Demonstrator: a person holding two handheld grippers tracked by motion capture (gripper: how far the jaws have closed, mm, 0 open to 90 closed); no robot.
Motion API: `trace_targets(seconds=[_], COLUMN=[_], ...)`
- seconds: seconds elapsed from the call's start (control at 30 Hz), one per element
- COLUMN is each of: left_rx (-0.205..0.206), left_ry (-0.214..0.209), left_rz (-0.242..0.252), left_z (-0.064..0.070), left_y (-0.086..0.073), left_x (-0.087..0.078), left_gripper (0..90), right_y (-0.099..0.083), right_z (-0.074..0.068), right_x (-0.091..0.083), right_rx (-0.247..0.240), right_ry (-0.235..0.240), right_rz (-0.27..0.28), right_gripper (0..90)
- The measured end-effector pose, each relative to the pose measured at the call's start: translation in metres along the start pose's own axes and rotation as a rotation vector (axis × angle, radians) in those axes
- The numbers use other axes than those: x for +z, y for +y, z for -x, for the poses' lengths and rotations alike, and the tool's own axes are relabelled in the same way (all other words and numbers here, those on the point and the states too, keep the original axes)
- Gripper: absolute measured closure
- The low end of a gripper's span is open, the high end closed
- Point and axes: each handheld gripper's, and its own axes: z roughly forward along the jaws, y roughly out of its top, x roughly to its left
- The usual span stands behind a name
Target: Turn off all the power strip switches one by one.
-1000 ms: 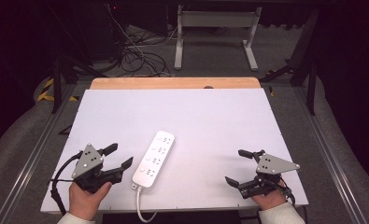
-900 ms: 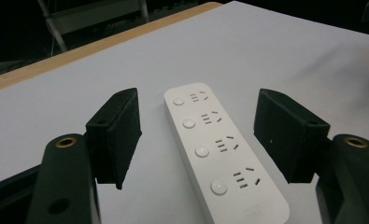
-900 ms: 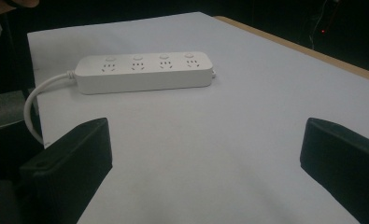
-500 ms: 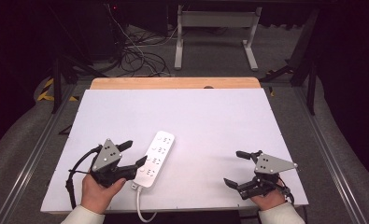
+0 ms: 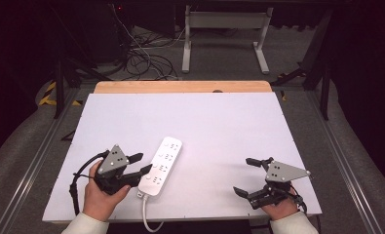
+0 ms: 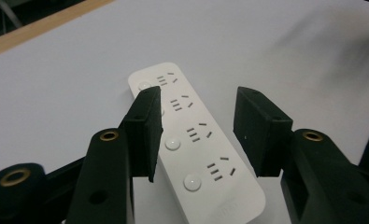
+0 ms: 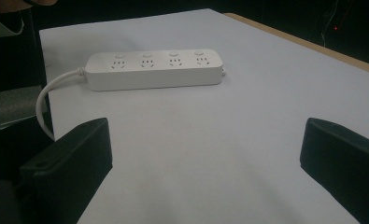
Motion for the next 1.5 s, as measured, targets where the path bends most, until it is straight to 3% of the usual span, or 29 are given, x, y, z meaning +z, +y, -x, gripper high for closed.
trace_targets(seconds=[0.1,0.2,0.27,0.53,0.63,0.73,1.1,1.23,1.37,1.5], left_rx=[-0.002,0.008,-0.003,-0.025,-0.019,0.003,0.029,0.037,0.078,0.092], left_ry=[-0.007,-0.009,-0.043,-0.128,-0.123,-0.120,-0.113,-0.115,-0.081,-0.084], left_rz=[-0.030,-0.076,-0.114,-0.247,-0.276,-0.336,-0.453,-0.477,-0.504,-0.516], left_z=[-0.001,-0.003,-0.005,-0.013,-0.013,-0.013,-0.014,-0.014,-0.010,-0.008], left_y=[0.001,0.003,0.005,0.009,0.010,0.010,0.007,0.006,0.004,0.003], left_x=[0.000,0.001,0.002,0.012,0.016,0.025,0.045,0.051,0.056,0.060], left_gripper=[69.6,79.2,89.6,89.9,89.9,89.9,89.9,90.0,89.9,90.0], right_y=[0.000,0.000,0.000,0.000,0.000,0.000,0.000,0.000,0.000,0.000], right_z=[0.000,-0.001,-0.001,-0.001,-0.001,-0.001,-0.001,-0.001,-0.001,-0.001], right_x=[0.001,0.001,0.001,0.001,0.001,0.001,0.001,0.001,0.001,0.001], right_rx=[0.001,-0.003,-0.003,-0.002,-0.002,-0.002,-0.007,-0.008,-0.009,-0.011], right_ry=[0.003,0.004,0.003,0.003,0.003,0.004,-0.002,-0.001,-0.002,-0.002], right_rz=[-0.002,0.001,0.000,-0.002,-0.002,-0.003,-0.001,-0.004,-0.003,-0.004], right_gripper=[3.3,3.5,3.5,3.6,3.6,3.6,3.6,3.6,3.6,3.6])
